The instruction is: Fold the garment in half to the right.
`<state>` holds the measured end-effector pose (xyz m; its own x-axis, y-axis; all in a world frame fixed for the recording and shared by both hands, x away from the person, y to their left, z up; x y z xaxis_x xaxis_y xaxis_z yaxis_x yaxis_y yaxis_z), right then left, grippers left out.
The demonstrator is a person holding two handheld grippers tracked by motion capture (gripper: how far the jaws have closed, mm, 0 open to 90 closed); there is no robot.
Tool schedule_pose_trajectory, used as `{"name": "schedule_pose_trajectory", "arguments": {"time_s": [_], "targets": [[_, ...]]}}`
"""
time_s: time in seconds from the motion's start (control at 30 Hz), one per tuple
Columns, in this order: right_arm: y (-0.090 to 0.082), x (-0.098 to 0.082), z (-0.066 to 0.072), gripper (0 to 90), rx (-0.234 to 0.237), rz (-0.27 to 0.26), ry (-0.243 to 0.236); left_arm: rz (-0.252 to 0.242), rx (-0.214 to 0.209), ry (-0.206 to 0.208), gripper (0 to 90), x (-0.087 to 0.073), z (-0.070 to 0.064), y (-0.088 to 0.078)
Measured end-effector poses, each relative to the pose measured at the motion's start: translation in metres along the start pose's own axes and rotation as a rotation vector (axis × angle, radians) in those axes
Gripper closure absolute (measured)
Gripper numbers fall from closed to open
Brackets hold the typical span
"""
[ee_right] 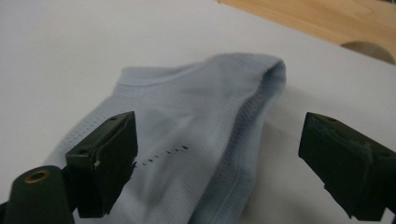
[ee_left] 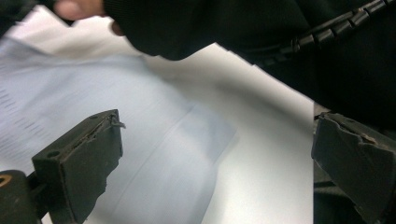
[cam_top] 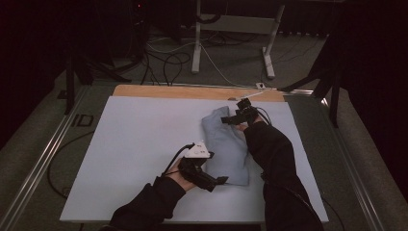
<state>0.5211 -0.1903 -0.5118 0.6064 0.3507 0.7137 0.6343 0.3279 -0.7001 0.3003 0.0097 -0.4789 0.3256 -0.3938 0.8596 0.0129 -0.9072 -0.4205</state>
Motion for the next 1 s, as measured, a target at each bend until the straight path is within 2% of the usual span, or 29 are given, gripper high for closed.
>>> {"name": "schedule_pose_trajectory", "arguments": {"time_s": [0.03, 0.1, 0.17, 0.2, 0.23, 0.3, 0.33, 0.37, 0.4, 0.43, 0.47, 0.5, 0.53, 0.6, 0.63, 0.67, 0.8, 0.9, 0.93, 1.0], "targets": [[0.0, 0.0, 0.0, 11.7, 0.0, 0.0, 0.0, 0.0, 0.0, 0.0, 3.0, 0.0, 0.0, 0.0], [0.007, -0.003, -0.001, 11.6, 0.003, 0.021, 0.008, 0.0, 0.031, 0.002, 3.3, -0.012, 0.001, -0.017], [0.011, -0.004, -0.002, 11.6, 0.001, 0.037, 0.016, 0.001, 0.056, 0.004, 4.0, -0.022, 0.001, -0.027], [0.013, -0.004, -0.003, 11.8, -0.006, 0.041, 0.017, 0.001, 0.056, 0.004, 4.0, -0.022, 0.001, -0.027], [0.015, -0.004, -0.003, 12.0, -0.005, 0.047, 0.02, -0.002, 0.071, 0.001, 3.9, -0.032, 0.001, -0.036], [0.018, -0.004, -0.003, 14.7, -0.006, 0.057, 0.02, -0.003, 0.084, -0.005, 4.3, -0.042, 0.0, -0.045], [0.02, -0.004, -0.003, 14.7, -0.008, 0.062, 0.017, -0.003, 0.084, -0.005, 4.6, -0.042, 0.0, -0.045], [0.021, -0.004, -0.002, 17.1, -0.003, 0.069, 0.019, -0.001, 0.09, -0.004, 4.7, -0.051, 0.0, -0.053], [0.022, -0.004, -0.002, 22.3, 0.008, 0.076, 0.015, -0.001, 0.09, -0.004, 5.0, -0.051, 0.0, -0.053], [0.023, -0.005, -0.001, 26.2, 0.009, 0.084, 0.006, -0.001, 0.109, -0.014, 5.1, -0.059, -0.001, -0.06], [0.024, -0.006, 0.0, 30.5, 0.011, 0.088, 0.0, -0.008, 0.107, -0.016, 5.1, -0.063, -0.001, -0.064], [0.024, -0.006, 0.0, 30.5, 0.011, 0.088, 0.0, -0.008, 0.107, -0.016, 5.1, -0.063, -0.001, -0.064], [0.025, -0.007, 0.002, 42.5, 0.018, 0.106, -0.017, -0.011, 0.124, -0.018, 5.2, -0.07, -0.002, -0.071], [0.025, -0.009, 0.003, 50.7, 0.007, 0.119, -0.032, -0.021, 0.127, -0.033, 5.2, -0.077, -0.002, -0.077], [0.025, -0.009, 0.003, 50.7, 0.007, 0.119, -0.032, -0.021, 0.127, -0.033, 5.2, -0.077, -0.002, -0.077], [0.025, -0.009, 0.004, 62.0, -0.001, 0.126, -0.056, -0.029, 0.137, -0.047, 5.3, -0.083, -0.002, -0.083], [0.022, -0.008, 0.005, 84.8, -0.021, 0.134, -0.077, -0.052, 0.161, -0.065, 5.3, -0.092, -0.002, -0.092], [0.018, -0.004, 0.008, 86.5, -0.044, 0.12, -0.111, -0.06, 0.176, -0.07, 5.3, -0.096, -0.001, -0.097], [0.016, -0.002, 0.01, 86.7, -0.044, 0.111, -0.119, -0.066, 0.196, -0.075, 5.3, -0.1, 0.001, -0.1], [0.013, 0.003, 0.013, 86.9, -0.036, 0.09, -0.132, -0.071, 0.202, -0.078, 5.3, -0.102, 0.002, -0.101]]}}
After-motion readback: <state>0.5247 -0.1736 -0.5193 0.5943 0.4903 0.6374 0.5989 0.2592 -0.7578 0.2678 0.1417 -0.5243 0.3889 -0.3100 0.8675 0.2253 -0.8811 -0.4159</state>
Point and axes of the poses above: each handheld gripper's, and its own axes: y roughly forward along the jaws, x roughly out of its top, z roughly to its left, the point moved 3 cm from there along y, roughly forward along the jaws, and after that the axes turned 15 degrees about -x, right-handed, at the moved point
